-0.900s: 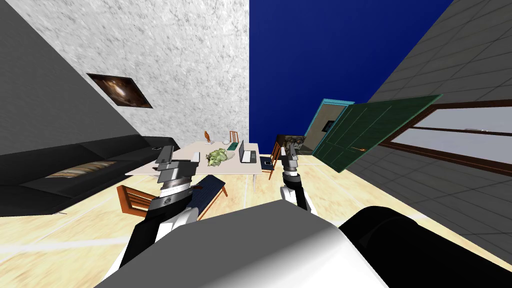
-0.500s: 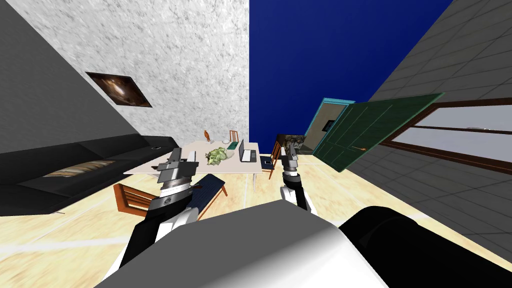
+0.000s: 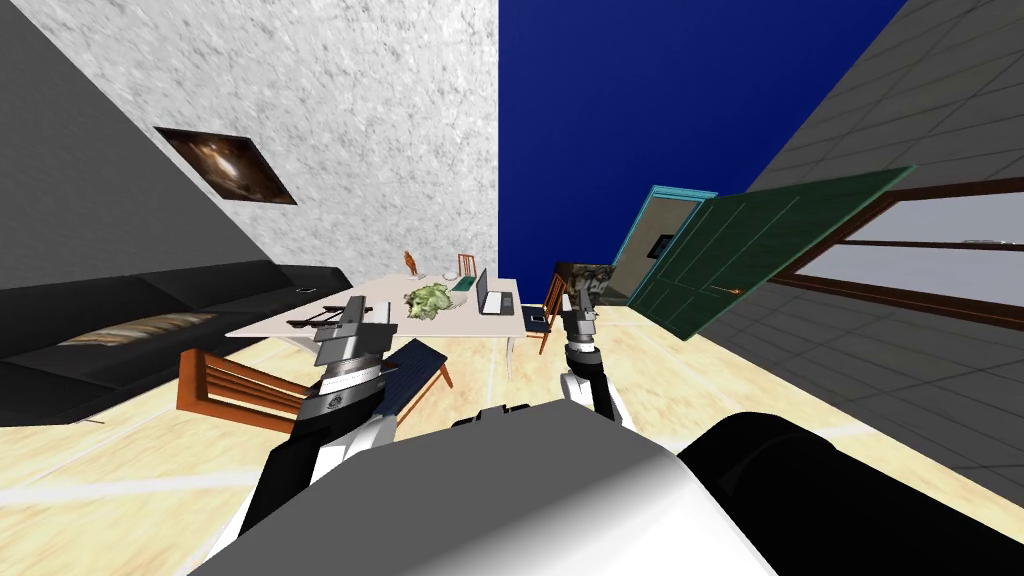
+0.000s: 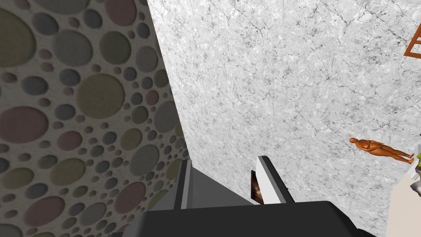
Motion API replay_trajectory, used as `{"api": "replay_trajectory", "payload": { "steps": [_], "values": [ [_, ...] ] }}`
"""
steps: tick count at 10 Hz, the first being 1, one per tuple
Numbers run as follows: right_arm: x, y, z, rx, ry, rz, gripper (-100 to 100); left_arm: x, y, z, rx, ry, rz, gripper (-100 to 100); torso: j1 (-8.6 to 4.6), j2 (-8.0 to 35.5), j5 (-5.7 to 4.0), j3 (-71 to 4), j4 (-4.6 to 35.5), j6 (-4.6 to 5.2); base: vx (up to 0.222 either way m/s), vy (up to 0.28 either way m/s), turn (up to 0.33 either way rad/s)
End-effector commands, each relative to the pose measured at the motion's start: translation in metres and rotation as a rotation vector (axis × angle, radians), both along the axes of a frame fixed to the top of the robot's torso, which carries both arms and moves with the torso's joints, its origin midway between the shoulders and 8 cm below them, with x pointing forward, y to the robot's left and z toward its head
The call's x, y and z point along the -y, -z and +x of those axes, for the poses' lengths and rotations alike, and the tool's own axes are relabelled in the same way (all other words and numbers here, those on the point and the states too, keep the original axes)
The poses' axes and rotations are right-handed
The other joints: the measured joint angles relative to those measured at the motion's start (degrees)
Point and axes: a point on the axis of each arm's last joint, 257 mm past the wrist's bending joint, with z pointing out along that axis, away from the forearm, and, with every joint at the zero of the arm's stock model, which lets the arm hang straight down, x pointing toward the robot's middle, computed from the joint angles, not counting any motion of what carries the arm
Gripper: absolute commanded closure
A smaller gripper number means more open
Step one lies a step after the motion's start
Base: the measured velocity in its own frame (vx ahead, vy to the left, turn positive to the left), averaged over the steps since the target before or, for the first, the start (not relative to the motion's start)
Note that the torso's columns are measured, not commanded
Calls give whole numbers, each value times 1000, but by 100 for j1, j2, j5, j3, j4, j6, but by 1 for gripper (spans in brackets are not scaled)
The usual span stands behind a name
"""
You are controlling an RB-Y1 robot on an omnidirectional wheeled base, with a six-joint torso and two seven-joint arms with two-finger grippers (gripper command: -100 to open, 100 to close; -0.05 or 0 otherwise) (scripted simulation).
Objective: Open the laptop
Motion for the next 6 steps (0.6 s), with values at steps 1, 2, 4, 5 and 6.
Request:
{"api": "replay_trajectory", "payload": {
  "steps": [1,2,4,5,6],
  "values": [
    [-3,-6,-3,29,-45,-3,-100,0,0,0,0,0,0,0,0,423,0,-846,423,0,12,3,185],
    [-4,-10,-5,50,-69,6,-100,0,0,0,0,0,0,0,1,613,1,-1242,611,-4,16,-1,232],
    [-3,-21,-11,103,-126,44,-100,0,0,0,-1,0,0,0,1,680,0,-1381,683,0,20,0,214],
    [-3,-26,-14,134,-156,66,-100,0,0,0,-1,0,0,0,1,685,0,-1385,688,0,28,-2,315],
    [-2,-32,-18,167,-186,88,-100,0,0,0,-1,0,0,0,1,687,0,-1386,690,-2,30,-5,306]
  ]
}}
